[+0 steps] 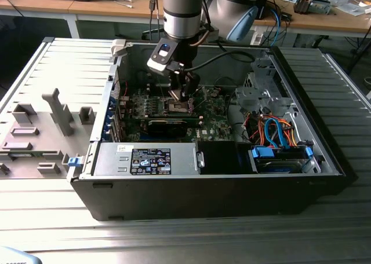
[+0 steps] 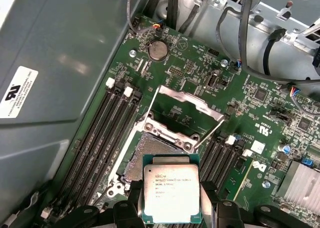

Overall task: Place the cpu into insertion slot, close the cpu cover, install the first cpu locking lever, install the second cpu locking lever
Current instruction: 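Place the cpu into insertion slot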

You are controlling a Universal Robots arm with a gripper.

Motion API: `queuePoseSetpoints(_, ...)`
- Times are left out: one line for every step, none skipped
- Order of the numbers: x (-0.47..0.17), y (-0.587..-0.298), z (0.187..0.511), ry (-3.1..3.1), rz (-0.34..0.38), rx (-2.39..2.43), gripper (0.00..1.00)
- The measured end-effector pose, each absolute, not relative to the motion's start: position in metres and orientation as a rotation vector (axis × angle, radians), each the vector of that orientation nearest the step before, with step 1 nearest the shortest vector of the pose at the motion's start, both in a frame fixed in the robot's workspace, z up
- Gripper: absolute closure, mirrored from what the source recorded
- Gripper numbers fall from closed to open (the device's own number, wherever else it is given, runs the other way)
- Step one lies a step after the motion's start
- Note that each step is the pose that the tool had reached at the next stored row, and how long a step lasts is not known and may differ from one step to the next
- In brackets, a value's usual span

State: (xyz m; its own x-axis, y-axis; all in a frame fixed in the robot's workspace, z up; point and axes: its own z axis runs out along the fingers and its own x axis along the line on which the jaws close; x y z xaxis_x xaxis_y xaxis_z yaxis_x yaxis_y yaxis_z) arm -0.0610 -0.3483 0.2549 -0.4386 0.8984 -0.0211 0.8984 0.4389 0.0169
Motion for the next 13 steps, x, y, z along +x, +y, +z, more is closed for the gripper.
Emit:
queuePoseSetpoints(-0.061,-0.3483,0.2548,2.639,0.005,1.655,0.45)
queuePoseSetpoints(-0.061,-0.3483,0.2548,2.637,0.005,1.658,0.45)
queuePoseSetpoints(-0.061,-0.3483,0.2548,2.635,0.005,1.661,0.45)
queuePoseSetpoints(-0.061,-0.3483,0.2547,2.632,0.005,1.665,0.45)
queuePoseSetpoints(-0.061,-0.3483,0.2547,2.63,0.005,1.668,0.45)
queuePoseSetpoints(-0.061,-0.3483,0.2547,2.629,0.005,1.671,0.45)
queuePoseSetpoints(-0.061,-0.3483,0.2547,2.627,0.005,1.673,0.45)
queuePoseSetpoints(-0.061,-0.3483,0.2547,2.626,0.005,1.675,0.45)
queuePoseSetpoints(-0.061,-0.3483,0.2547,2.624,0.005,1.678,0.45)
queuePoseSetpoints(-0.061,-0.3483,0.2546,2.622,0.005,1.681,0.45)
queuePoseSetpoints(-0.061,-0.3483,0.2546,2.621,0.005,1.683,0.45)
queuePoseSetpoints(-0.061,-0.3483,0.2546,2.619,0.005,1.685,0.45)
queuePoseSetpoints(-0.061,-0.3483,0.2546,2.618,0.004,1.688,0.45)
